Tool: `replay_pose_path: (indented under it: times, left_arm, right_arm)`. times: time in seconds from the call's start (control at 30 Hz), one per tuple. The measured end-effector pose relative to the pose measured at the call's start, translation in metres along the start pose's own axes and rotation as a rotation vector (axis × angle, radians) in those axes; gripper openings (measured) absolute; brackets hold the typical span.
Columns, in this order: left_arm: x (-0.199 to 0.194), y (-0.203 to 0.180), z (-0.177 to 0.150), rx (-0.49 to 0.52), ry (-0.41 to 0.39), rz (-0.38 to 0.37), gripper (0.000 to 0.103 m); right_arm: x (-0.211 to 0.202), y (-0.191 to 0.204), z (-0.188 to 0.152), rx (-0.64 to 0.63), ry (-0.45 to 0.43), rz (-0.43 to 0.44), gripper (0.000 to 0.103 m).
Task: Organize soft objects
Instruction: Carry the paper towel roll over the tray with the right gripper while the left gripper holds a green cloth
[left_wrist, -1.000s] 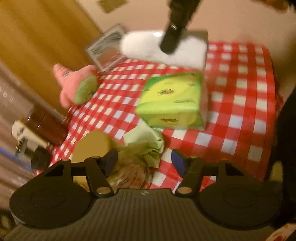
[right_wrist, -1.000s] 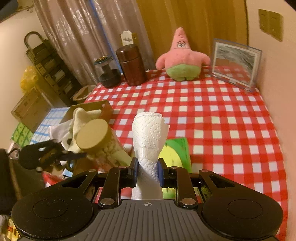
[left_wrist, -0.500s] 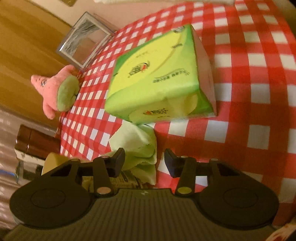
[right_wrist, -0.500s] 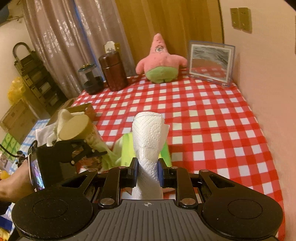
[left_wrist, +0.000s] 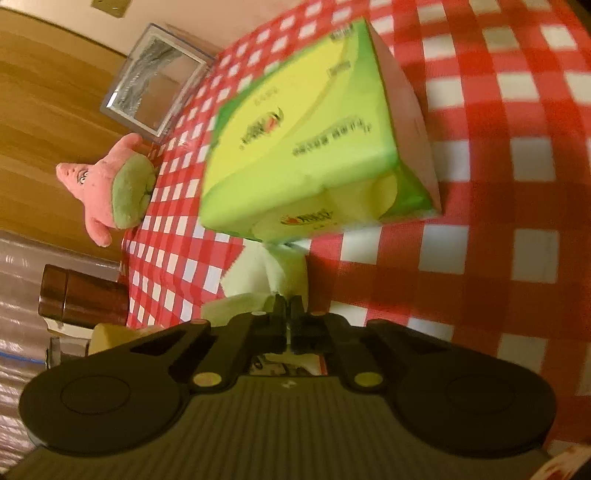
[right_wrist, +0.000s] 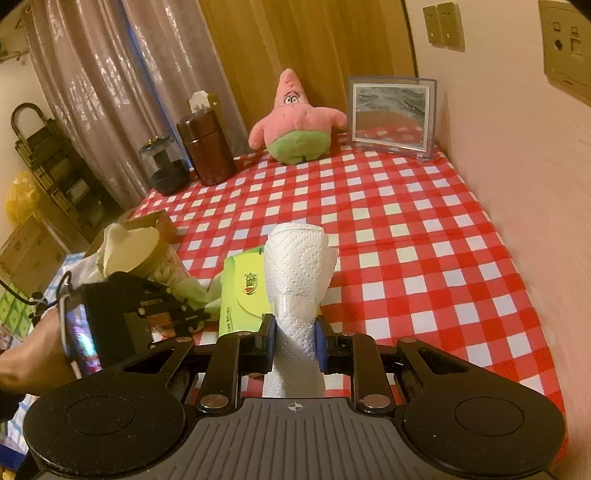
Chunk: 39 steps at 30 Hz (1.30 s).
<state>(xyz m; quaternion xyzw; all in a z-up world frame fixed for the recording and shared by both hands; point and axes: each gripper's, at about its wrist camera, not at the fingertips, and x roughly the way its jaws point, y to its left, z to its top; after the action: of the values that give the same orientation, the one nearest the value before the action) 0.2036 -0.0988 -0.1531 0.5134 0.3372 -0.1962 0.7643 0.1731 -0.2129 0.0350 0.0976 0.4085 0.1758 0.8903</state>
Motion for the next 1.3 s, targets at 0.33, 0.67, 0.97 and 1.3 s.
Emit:
replay_pose_path:
  times: [0.33,0.67,0.97,1.3]
  left_arm:
    - [-0.087,0.063,-0.022,-0.447,-0.122,-0.174,0.002]
    - [-0.174,0.116,-0.080,-0.745,-0.200,-0.145,0.002]
    - [-0.207,0.156,-0.165,-0.875,-0.128,-0.005,0.002]
    - [-0.181,0.194,-0.248,-1.017,-0.061,0.062,0.002]
  right_arm:
    - [-0.025,0.012,-0.001,0.020,-0.032,0.028,0.022]
    - [-0.031,0.068,0.015,-0.043,-0.062,0.140,0.022]
    - [0.003,0.163,0.034,-0.152,-0.057,0.294,0.022]
    - [0.090,0.265,0.033,-0.265,0.029,0.369,0.022]
